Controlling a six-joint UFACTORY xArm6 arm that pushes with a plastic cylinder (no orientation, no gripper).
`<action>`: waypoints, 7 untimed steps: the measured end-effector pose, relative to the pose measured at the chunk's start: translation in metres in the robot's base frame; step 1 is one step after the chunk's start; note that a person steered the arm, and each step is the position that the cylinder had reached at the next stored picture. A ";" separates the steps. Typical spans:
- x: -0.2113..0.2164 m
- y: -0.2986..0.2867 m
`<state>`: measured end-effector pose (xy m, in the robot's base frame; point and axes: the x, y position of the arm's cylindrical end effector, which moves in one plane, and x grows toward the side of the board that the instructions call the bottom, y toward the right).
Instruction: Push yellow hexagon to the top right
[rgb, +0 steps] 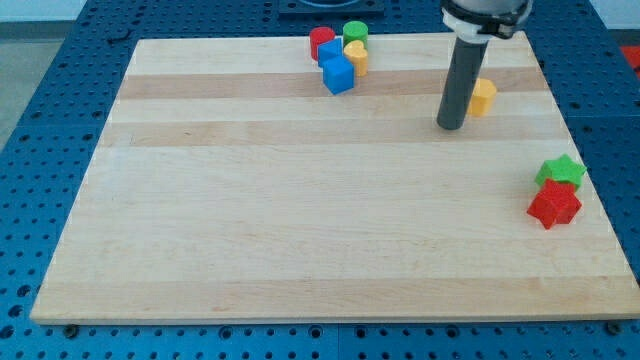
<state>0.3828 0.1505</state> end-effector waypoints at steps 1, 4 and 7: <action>-0.007 0.027; -0.100 0.077; -0.099 0.062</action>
<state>0.2836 0.2130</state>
